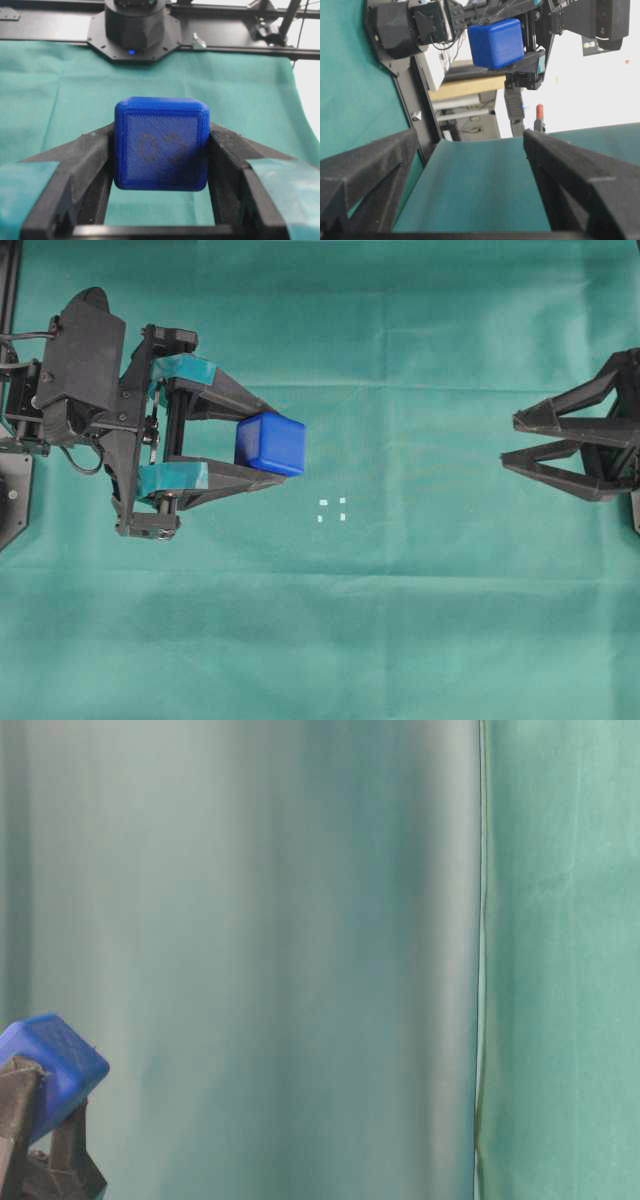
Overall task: Handover the blue block to the right arm after grasping it with the left arm, then place it in the designated position.
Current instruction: 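Hold the cube with the left gripper while the right gripper opens, then move the right gripper to the cube and close on it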
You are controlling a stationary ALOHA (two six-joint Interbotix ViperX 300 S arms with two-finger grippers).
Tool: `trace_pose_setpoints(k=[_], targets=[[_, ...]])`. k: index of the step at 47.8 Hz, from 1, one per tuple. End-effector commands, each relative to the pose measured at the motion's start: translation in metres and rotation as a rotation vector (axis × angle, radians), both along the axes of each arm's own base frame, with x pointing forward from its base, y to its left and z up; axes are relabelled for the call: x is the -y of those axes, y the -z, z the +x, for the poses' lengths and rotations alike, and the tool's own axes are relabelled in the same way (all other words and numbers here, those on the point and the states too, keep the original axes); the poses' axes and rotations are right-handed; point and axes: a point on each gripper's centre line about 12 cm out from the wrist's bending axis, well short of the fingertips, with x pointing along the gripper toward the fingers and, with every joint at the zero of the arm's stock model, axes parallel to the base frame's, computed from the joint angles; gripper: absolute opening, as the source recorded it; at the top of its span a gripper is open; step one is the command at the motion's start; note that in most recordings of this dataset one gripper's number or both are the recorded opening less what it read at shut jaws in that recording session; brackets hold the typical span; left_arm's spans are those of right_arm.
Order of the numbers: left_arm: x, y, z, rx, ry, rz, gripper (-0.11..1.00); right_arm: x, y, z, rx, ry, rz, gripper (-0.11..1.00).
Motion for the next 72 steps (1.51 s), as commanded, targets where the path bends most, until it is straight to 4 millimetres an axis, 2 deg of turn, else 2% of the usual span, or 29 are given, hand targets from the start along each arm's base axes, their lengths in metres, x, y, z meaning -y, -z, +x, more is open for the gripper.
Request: trace_pose_setpoints(k=[1,22,46,58,72], targets=[[-0.002,-0.009,0.000,0.024,-0.005,-0.003,0.47,-0.001,-0.011,0.001,0.030,-0.009,0.001,0.93],[-0.002,-0.009,0.000,0.024,-0.006,-0.003,0.47,-0.001,-0.013,0.002,0.033,-0.007,0.000,0.93],[-0.002,-0.009,0.000,0.023,-0.006,-0.001,0.47,-0.002,-0.016,0.023,0.006,-0.009,-0.018,0.93],[-0.002,-0.009,0.000,0.023,-0.007,-0.004,0.47,-0.002,-0.023,0.046,-0.010,-0.014,-0.047,0.93],[-0.002,-0.009,-0.001,0.023,-0.007,-0.004,0.47,-0.005,-0.030,0.088,-0.029,-0.031,-0.079,0.93]])
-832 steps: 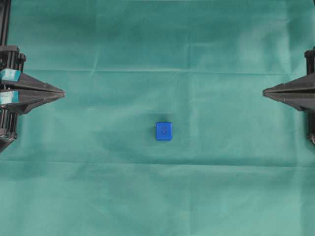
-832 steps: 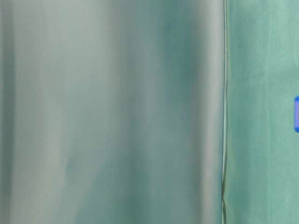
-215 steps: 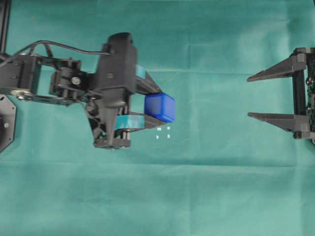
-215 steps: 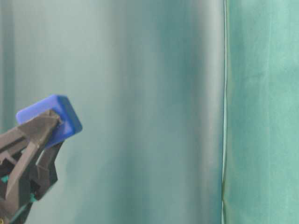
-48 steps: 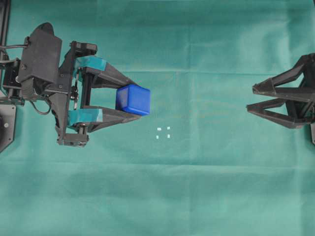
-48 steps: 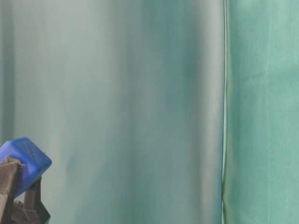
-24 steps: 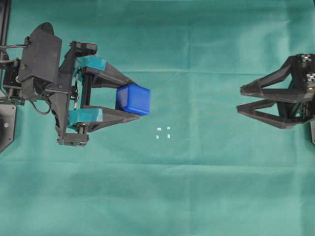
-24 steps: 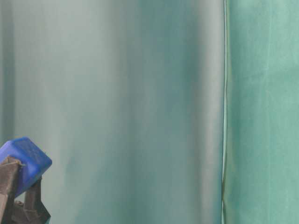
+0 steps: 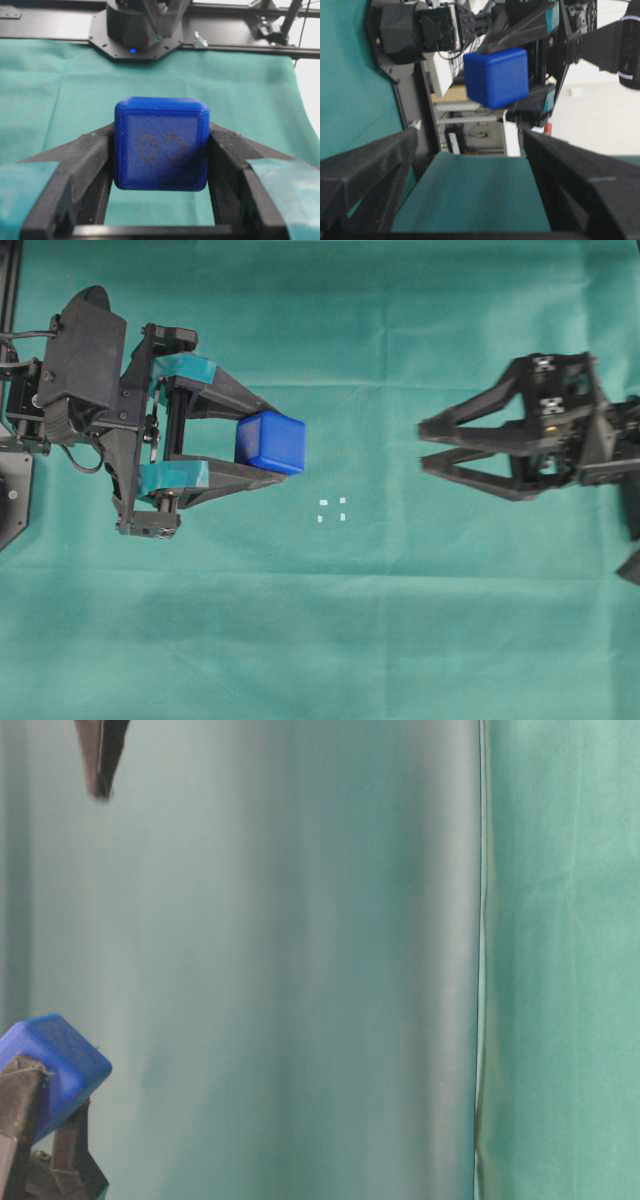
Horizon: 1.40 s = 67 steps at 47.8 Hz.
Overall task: Handover the blue block to the right arm after grasping it with the left arm, then place it in the designated position.
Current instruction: 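Move the right gripper to the cube and close on it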
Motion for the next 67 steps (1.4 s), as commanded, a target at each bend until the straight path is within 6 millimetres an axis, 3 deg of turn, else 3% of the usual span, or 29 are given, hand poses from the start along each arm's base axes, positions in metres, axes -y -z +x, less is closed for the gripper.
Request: trace_pose_setpoints(k=[1,33,42,67], targets=[[-0.001,-0.009,-0.001,0.028,-0.003,-0.003,0.47,-0.001,-0.016,0.014,0.034,-0.011,-0.007,0.93],[-0.001,-0.009,0.000,0.023,-0.005,-0.008,0.47,-0.004,-0.023,0.105,0.029,-0.036,-0.081,0.93],[-0.001,-0.008,0.000,0.021,-0.005,-0.008,0.47,-0.004,-0.024,0.115,0.031,-0.037,-0.083,0.93],[-0.001,-0.009,0.000,0.024,-0.005,-0.009,0.47,-0.002,-0.021,0.115,0.016,-0.019,-0.064,0.91]])
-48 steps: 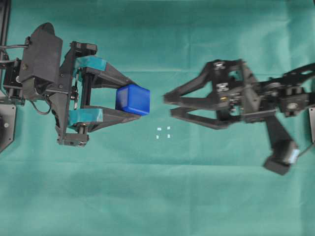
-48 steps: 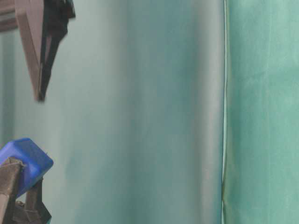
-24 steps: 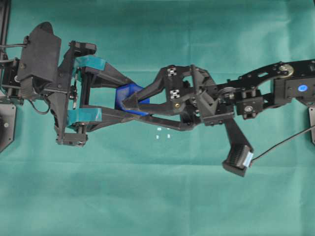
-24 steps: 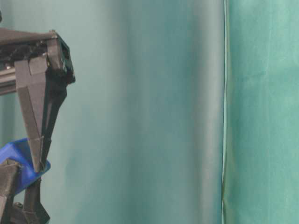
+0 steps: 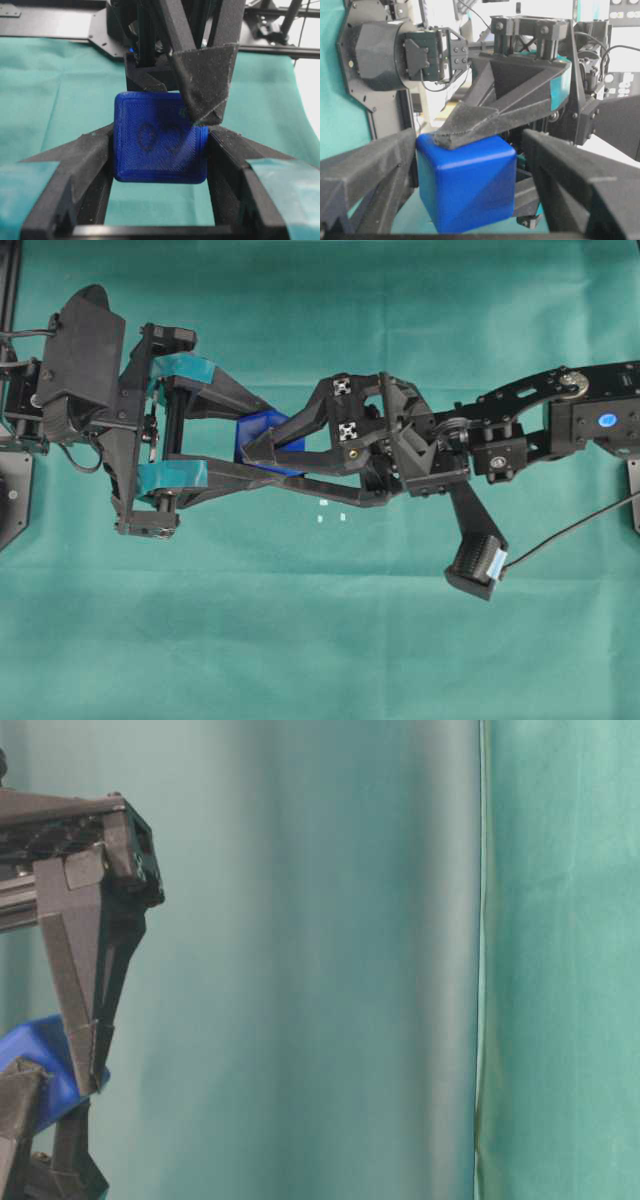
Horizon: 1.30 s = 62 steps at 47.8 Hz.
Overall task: Handover the blue block to the right arm after grasping it with the left arm, then place it in the designated position.
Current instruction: 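Move the right gripper to the cube and close on it, then open the left gripper and pull the cube away with the right gripper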
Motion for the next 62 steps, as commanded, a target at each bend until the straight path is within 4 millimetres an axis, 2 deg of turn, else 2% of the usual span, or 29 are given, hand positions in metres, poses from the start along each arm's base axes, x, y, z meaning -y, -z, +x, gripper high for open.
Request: trace_pose_setpoints(k=[1,8,54,55,62], targets=[[-0.0010,-0.0090,0.0002,0.026,-0.003,-0.003,0.47,0.0018,-0.0172,-0.0010,0.036,0.012,0.012,0.88],[-0.0010,-0.0095,-0.0001,0.028,-0.003,-0.003,0.47,0.0035,-0.0168,-0.0008,0.024,0.035,0.062,0.61],[0.0041,-0.0090,-0.0001,0.018,0.013,0.001,0.48,0.0053,-0.0131,-0.0013,0.006,0.054,0.085,0.61],[0.0046,-0.0090,-0.0001,0.018,0.014,0.001,0.50,0.0053,-0.0124,-0.0014,0.005,0.054,0.085,0.61],[0.0061,-0.0087,-0.0007,0.017,0.019,0.004,0.88,0.0053,-0.0124,-0.0014,0.004,0.054,0.086,0.61]])
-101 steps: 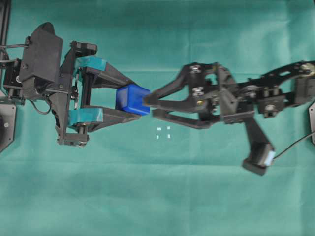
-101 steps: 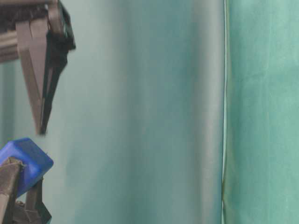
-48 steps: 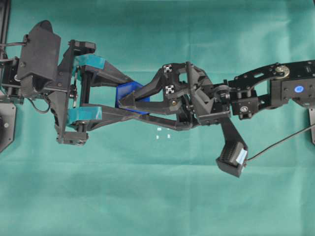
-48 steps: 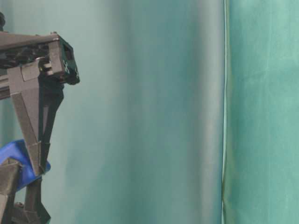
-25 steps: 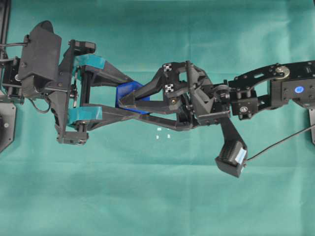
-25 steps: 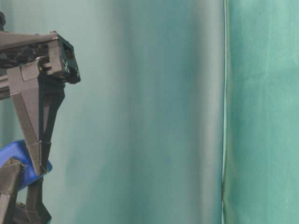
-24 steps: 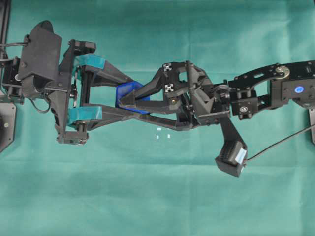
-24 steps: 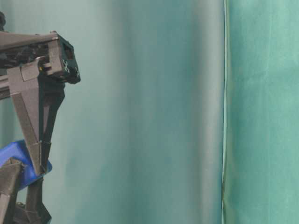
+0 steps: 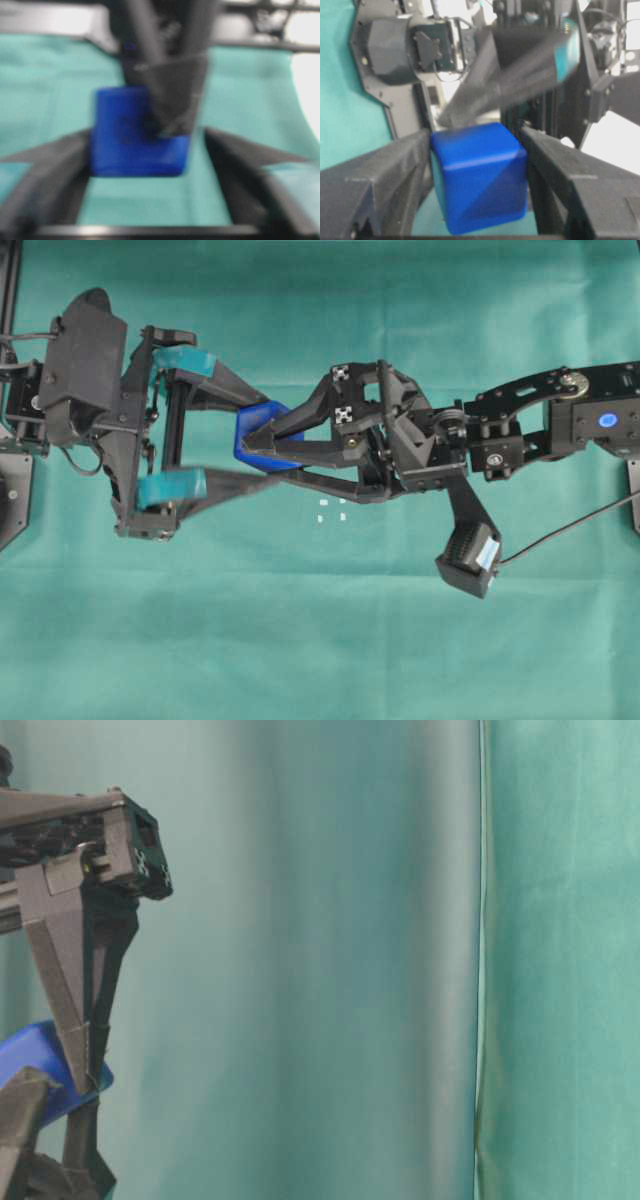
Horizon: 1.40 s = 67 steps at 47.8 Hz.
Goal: Handover the blue block to the right arm after grasping it with the left arm, then place it in the designated position.
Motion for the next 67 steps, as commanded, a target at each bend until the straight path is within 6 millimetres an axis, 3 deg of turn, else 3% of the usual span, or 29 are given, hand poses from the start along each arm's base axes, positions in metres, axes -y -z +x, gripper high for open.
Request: trace_pose_setpoints(k=[1,5,23,41,67], targets=[[0.002,-0.010,-0.001,0.028,0.008,0.006,0.92,0.001,-0.016,-0.001,0.038,0.002,0.009,0.61],[0.002,-0.010,-0.001,0.023,0.008,0.006,1.00,0.001,-0.015,-0.001,0.037,0.003,0.008,0.61],[0.001,-0.012,-0.009,0.017,0.007,0.002,1.00,0.001,-0.014,-0.005,0.035,0.002,0.010,0.61],[0.001,-0.013,-0.024,0.022,0.007,0.002,1.00,0.000,-0.011,-0.030,0.024,0.005,0.046,0.58],[0.001,-0.009,-0.025,-0.012,0.007,0.004,1.00,-0.005,-0.011,-0.061,0.029,-0.003,0.075,0.57]])
